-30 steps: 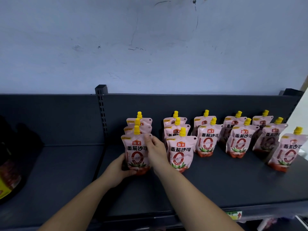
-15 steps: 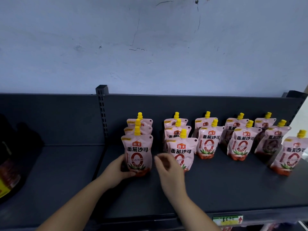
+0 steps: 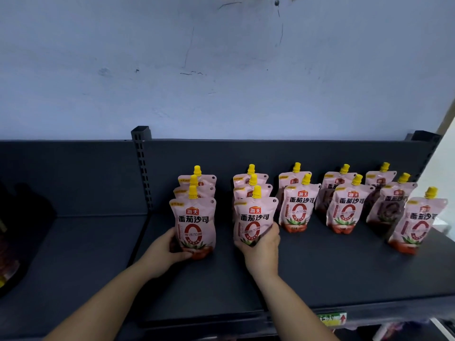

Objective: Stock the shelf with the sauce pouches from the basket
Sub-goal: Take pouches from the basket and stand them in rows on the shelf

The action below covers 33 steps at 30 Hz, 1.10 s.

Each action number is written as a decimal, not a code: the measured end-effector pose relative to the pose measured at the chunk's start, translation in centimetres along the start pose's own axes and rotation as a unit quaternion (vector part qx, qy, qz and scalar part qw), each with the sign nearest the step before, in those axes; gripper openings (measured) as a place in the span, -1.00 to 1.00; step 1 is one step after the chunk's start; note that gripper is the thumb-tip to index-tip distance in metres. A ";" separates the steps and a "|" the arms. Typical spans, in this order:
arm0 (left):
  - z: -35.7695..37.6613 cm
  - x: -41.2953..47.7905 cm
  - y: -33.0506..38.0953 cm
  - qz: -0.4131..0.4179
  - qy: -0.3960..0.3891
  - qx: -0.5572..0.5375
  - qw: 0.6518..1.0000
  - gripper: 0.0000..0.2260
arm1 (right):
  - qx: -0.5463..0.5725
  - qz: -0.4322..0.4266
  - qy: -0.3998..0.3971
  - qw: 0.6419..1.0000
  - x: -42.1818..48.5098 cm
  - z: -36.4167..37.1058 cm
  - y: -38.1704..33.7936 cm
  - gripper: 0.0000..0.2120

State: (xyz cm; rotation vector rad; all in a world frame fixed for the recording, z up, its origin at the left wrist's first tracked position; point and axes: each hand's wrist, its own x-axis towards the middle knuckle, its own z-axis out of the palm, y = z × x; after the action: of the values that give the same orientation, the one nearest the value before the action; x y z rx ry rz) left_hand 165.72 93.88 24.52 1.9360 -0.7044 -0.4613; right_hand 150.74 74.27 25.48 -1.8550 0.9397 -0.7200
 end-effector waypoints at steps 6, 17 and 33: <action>0.3 -0.1 0.2 -0.015 0.007 0.006 1.000 -0.38 | -0.010 0.013 0.009 1.000 0.6 0.1 -0.1 0.01; 0.3 -1.8 1.5 -0.048 0.040 0.014 0.998 -0.35 | -0.002 0.020 -0.062 0.998 -0.1 -2.6 -0.6 0.17; -6.1 -16.4 1.2 -0.115 0.158 0.258 0.946 -0.16 | -0.507 -0.253 -0.375 0.734 -5.4 -1.8 -8.9 -0.43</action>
State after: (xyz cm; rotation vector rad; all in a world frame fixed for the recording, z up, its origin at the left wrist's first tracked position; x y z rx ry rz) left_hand 156.51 108.29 28.57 2.5297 -0.4130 -0.0941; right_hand 149.14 80.68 33.77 -3.0599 0.2080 0.4523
